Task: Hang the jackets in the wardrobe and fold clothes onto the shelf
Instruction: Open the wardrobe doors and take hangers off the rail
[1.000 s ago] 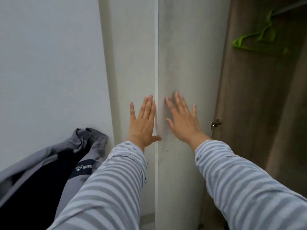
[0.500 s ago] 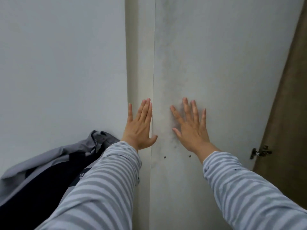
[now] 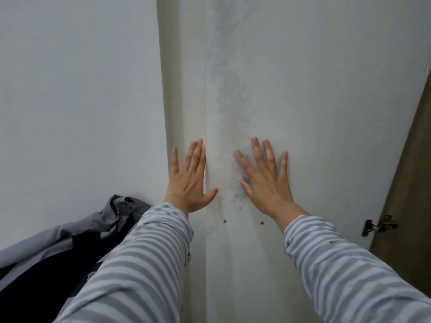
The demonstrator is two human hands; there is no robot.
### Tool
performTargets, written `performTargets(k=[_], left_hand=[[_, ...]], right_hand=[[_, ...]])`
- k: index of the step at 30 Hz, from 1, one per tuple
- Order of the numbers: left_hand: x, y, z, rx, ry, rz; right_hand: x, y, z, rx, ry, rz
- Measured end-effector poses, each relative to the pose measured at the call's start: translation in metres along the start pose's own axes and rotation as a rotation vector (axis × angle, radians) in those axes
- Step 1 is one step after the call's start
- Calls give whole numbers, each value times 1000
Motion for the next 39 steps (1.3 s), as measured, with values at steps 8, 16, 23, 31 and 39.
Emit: performTargets(k=[8, 16, 23, 31, 39], left_hand=[[-4, -5, -5, -26, 55, 27], [-40, -51, 40, 54, 106, 95], [-81, -92, 147, 376, 306, 206], [-130, -134, 279, 720, 463, 256], [-223, -164, 375, 1104, 529, 253]], right_hand=[[1, -1, 8, -52, 78, -104], [13, -26, 65, 21, 175, -234], [53, -60, 162, 114, 346, -311], [110, -113, 314, 274, 638, -353], [85, -115, 429, 333, 713, -292]])
Point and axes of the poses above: each hand's wrist, its own x-axis away from the middle knuckle, its own y-axis out of the palm, z = x × y, the point moved 9 cm from there along -x, towards the middle knuckle, and after that the axes turned 5 degrees about x, right-handed, at the moved point
